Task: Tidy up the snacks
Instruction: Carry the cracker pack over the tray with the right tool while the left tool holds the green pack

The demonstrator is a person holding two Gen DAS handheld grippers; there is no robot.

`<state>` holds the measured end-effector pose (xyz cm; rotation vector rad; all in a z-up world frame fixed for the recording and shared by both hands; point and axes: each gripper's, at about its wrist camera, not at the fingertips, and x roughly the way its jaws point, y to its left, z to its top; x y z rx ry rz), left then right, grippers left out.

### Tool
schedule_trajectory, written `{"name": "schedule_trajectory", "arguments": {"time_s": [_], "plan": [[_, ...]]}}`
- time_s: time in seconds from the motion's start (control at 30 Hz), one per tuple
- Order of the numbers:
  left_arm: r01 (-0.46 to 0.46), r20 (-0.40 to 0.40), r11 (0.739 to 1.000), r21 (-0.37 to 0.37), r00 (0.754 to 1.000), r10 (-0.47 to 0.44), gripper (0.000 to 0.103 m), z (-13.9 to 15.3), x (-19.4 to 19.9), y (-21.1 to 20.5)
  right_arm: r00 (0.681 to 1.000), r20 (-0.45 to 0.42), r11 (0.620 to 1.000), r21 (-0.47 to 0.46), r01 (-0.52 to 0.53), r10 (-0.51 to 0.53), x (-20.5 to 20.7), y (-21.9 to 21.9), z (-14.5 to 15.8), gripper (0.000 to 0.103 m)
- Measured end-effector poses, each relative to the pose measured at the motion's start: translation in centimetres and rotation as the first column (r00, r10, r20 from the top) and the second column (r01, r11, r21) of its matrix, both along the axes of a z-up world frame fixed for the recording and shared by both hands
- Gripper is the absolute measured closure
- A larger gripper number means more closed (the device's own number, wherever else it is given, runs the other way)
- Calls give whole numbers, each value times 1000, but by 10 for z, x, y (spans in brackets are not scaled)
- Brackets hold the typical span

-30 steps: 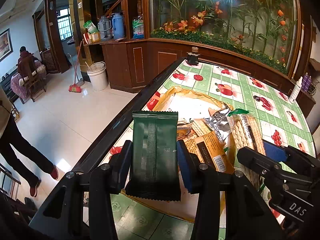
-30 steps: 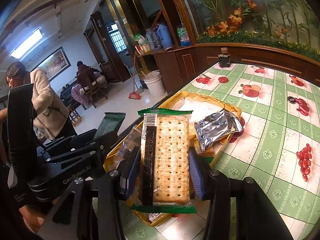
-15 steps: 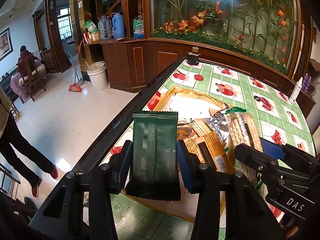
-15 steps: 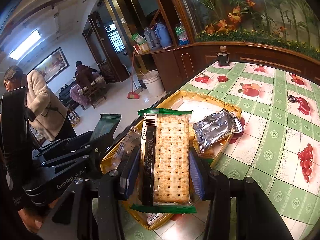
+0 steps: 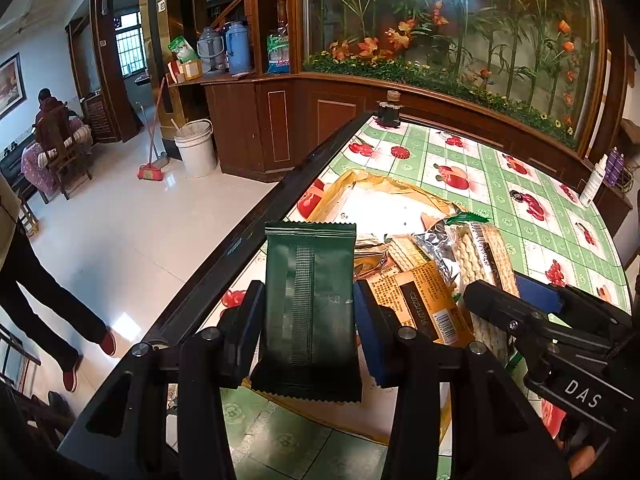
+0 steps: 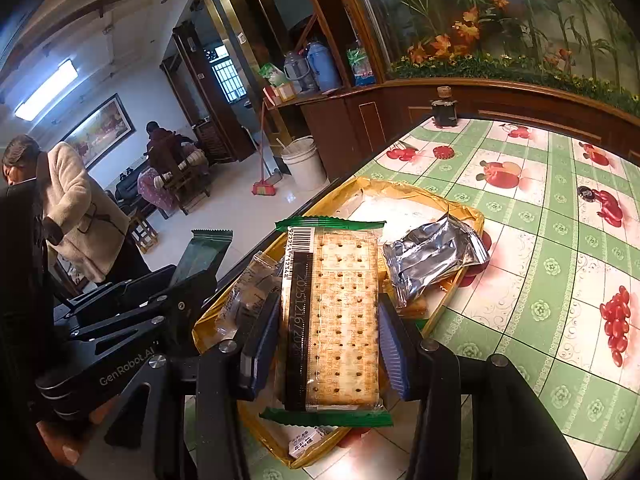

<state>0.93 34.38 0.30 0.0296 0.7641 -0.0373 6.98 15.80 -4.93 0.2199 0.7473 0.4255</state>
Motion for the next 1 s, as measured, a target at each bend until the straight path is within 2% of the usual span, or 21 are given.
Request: {"name": "schedule_trajectory", "arguments": {"time_s": [0.77,1.0], "plan": [[-3,-8,1000,5,1000,3,60,-3,3,-1,1000,-9,1000,-3,1,-1,11,1,-5,56],[-2,-35,1000,3,999,2,60,-11,10,1,1000,-10,1000,-6,1,-1,16,3,-6,56]]}}
